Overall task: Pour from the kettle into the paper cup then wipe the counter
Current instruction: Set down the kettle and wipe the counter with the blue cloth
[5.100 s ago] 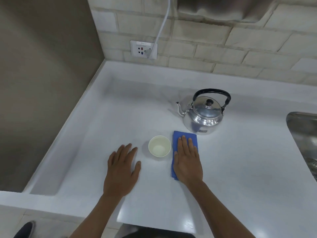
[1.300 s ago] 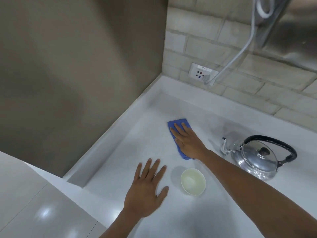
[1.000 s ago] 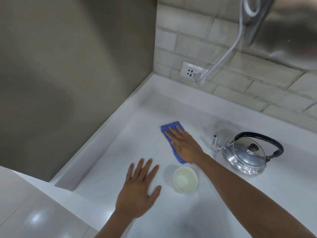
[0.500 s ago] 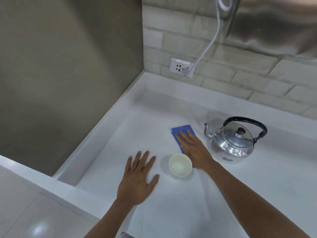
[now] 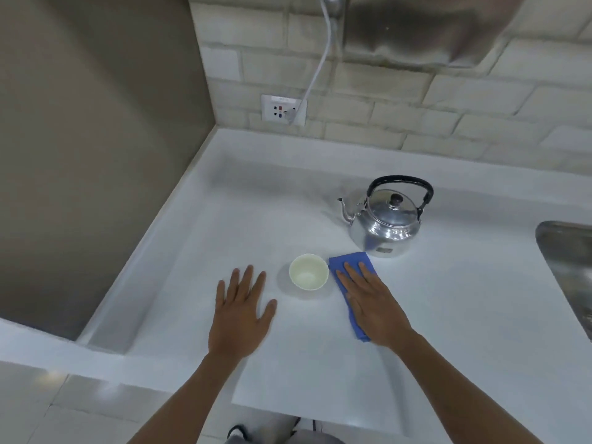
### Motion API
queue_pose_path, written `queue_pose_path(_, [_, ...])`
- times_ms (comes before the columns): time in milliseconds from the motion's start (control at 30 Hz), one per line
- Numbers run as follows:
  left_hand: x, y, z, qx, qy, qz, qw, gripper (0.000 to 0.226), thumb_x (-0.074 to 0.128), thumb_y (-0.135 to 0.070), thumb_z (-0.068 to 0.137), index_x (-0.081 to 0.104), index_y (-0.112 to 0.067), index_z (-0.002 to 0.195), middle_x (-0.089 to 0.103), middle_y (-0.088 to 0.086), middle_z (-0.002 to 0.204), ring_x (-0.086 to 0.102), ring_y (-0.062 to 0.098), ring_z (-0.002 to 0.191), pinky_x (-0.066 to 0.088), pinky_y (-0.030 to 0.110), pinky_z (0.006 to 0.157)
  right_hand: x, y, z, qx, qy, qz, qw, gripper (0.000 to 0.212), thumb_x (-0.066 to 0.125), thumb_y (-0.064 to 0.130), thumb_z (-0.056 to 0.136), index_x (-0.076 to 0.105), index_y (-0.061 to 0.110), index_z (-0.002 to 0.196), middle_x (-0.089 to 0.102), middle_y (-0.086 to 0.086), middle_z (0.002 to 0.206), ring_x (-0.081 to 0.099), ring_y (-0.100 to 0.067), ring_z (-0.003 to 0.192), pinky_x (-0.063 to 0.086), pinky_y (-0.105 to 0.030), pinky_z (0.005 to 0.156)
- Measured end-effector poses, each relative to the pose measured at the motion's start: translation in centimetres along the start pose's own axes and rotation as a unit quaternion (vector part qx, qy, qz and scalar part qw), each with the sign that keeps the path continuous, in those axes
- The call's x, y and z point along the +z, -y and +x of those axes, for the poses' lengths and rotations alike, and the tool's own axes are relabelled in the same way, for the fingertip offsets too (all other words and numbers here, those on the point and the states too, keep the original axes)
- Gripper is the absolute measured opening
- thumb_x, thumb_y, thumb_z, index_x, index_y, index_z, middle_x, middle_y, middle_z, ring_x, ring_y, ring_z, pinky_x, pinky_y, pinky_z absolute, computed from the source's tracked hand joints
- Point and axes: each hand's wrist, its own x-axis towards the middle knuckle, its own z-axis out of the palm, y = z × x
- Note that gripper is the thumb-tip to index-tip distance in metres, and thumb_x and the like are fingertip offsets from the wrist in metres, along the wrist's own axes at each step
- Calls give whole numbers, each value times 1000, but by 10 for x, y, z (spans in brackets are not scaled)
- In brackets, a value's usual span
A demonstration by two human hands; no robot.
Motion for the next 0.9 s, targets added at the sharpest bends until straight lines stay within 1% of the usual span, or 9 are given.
queue_pose_path(100, [-1,2,-2,17,16,5,1000,69,28,-57,100,36,-20,157,24,7,166,17,32,155,15,57,124,2,14,-48,63,-15,13,998,51,22,32,106,22,21,156,16,2,164,9,-22,152,21,-42,120])
queue_pose_path(200, [-7,10,-7,50,32,23,998,69,27,-57,100,36,-19,157,25,9,166,20,34,154,19,58,123,-3,15,-86,106,-10,17,994,52,21,32,105,22,19,156,17,2,164,11,-24,152,23,-46,120])
queue_pose_path(333, [-14,21,-23,56,42,50,996,69,25,-56,101,34,-18,158,25,11,166,23,34,153,23,57,122,-15,30,-83,246,-9,4,969,68,-2,44,102,30,11,152,28,-8,159,23,-36,148,27,-50,118])
queue_pose_path(433, [-15,22,-35,58,68,62,994,72,17,-59,101,23,-19,161,13,10,169,10,34,156,15,57,124,-15,78,-59,330,-17,6,944,66,8,40,98,29,11,153,28,-11,160,23,-39,147,27,-51,117])
queue_pose_path(500, [-15,22,-39,66,80,60,993,73,14,-60,101,18,-20,162,8,9,170,3,34,156,10,57,125,-6,119,-53,315,-20,11,949,62,16,36,98,31,11,153,28,-9,160,23,-39,147,29,-51,116])
queue_pose_path(600, [-20,24,-45,86,82,53,991,71,18,-57,101,23,-19,161,12,9,169,7,34,156,13,57,124,9,166,-75,268,-3,13,963,58,22,35,100,29,17,154,24,-4,162,20,-32,149,29,-46,118])
queue_pose_path(700, [-25,35,-54,94,74,40,992,68,22,-54,103,28,-18,160,17,9,169,12,34,156,16,57,124,6,161,-108,247,-6,24,969,55,17,37,103,21,23,156,19,4,163,13,-23,152,24,-42,119])
queue_pose_path(800, [-30,48,-62,98,72,29,992,65,23,-51,104,33,-17,158,21,10,168,15,34,155,19,57,123,-2,143,-105,301,-3,5,954,59,11,37,101,22,16,155,21,-3,162,14,-29,151,26,-47,119])
queue_pose_path(900, [-33,56,-68,106,80,23,991,64,21,-48,104,33,-16,158,19,9,168,12,33,155,19,57,123,0,159,-72,396,2,-1,918,61,11,35,99,18,14,156,16,-7,164,9,-33,151,17,-46,122])
